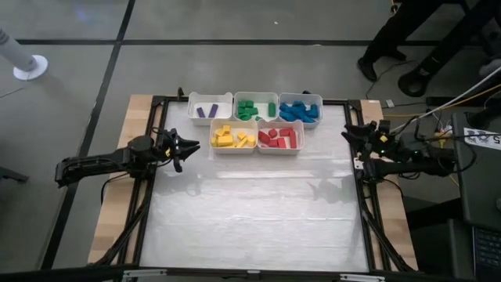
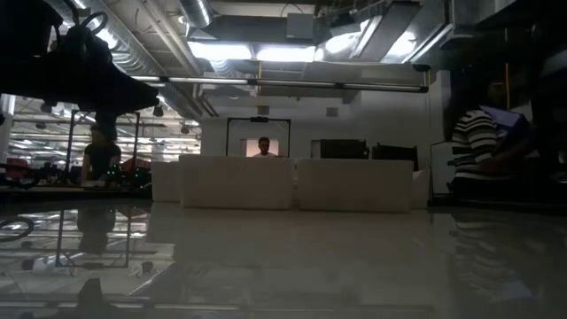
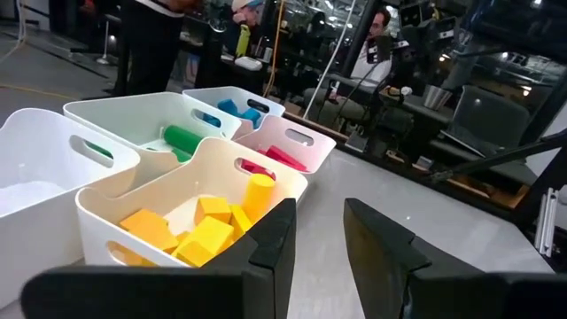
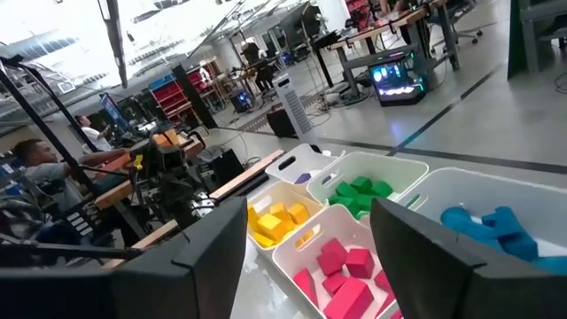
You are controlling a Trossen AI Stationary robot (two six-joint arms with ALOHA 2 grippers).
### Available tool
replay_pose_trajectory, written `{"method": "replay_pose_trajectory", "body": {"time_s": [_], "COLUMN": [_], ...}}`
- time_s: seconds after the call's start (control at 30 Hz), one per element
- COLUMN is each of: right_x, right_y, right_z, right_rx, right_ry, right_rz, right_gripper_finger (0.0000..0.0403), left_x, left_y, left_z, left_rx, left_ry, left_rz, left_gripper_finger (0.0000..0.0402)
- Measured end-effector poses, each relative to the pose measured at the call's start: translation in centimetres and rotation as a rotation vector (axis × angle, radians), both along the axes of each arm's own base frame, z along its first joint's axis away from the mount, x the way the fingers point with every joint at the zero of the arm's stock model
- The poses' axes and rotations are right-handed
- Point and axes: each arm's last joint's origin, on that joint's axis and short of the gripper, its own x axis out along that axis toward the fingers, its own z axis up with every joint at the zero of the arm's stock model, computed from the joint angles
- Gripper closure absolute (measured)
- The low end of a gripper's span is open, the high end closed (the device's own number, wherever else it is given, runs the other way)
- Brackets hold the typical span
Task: Sort blocks
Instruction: Return to Home Position
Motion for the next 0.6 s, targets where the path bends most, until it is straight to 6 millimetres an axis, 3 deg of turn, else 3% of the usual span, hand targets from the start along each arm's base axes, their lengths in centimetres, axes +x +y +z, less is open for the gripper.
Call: {"method": "replay_pose_trajectory", "body": {"time_s": [0.6], "right_x": [5.0], "right_y": [0.6], "right_z": [-7.2], "right_rx": [0.100], "right_ry": [-0.128], "right_rz": [0.007], "right_gripper_finger": [0.0164], "left_x": [0.0], "left_y": [0.0], "left_z": [0.0], "left_rx": [0.024], "left_ry": [0.012], "left_rz": [-0.001], "left_gripper_finger": [0.0315]}}
